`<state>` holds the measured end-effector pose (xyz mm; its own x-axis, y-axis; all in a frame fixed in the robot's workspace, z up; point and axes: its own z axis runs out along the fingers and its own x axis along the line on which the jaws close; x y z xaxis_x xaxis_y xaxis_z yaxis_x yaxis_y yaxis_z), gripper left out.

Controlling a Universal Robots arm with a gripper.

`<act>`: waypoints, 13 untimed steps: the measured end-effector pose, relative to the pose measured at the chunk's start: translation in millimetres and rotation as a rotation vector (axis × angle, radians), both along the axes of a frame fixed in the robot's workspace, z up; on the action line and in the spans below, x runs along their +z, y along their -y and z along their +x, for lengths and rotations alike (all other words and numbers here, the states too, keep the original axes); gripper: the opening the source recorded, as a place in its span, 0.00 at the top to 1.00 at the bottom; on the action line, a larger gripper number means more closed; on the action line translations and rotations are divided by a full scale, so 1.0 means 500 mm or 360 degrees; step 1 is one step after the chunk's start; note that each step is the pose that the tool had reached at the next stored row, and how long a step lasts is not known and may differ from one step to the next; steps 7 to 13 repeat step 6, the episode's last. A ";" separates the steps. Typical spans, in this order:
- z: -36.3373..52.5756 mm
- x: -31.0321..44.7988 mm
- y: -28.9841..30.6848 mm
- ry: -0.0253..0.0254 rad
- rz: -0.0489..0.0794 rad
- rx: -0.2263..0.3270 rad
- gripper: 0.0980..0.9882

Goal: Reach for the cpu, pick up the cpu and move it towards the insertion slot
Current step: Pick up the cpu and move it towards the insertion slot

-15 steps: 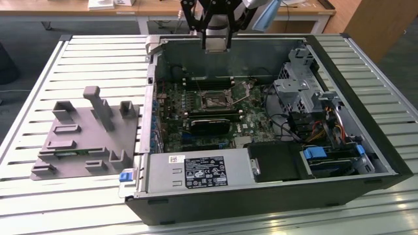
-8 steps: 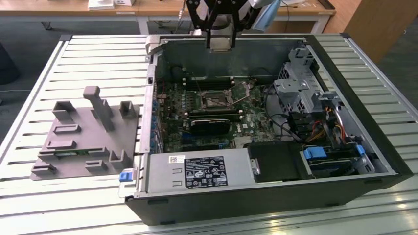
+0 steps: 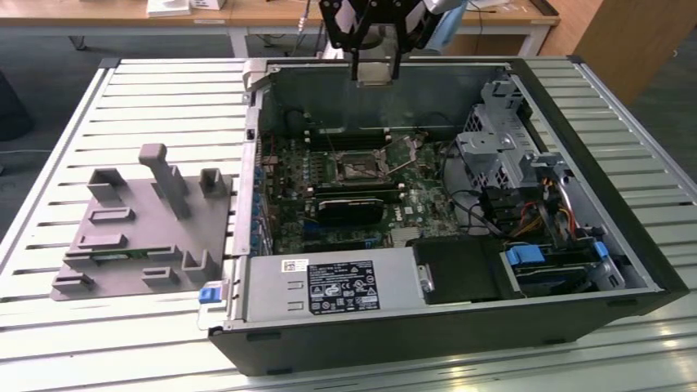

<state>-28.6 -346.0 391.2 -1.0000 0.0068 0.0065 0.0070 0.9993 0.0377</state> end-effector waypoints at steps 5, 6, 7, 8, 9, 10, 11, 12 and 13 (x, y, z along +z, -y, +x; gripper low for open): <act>0.007 -0.001 -0.001 0.00000 0.0000 0.0000 0.50; 0.008 -0.001 -0.001 0.00000 0.0000 0.0000 0.50; 0.008 -0.001 -0.001 0.00000 0.0000 0.0000 0.50; 0.008 -0.001 -0.001 0.00000 0.0000 0.0000 0.50; 0.008 -0.001 -0.001 0.00000 0.0000 0.0000 0.50; 0.008 -0.001 -0.001 0.00000 0.0000 0.0000 0.50; 0.008 -0.001 -0.001 0.00000 0.0000 0.0000 0.50; 0.008 -0.001 -0.001 0.00000 0.0000 0.0000 0.50; 0.008 -0.001 -0.001 0.00000 0.0000 0.0000 0.50</act>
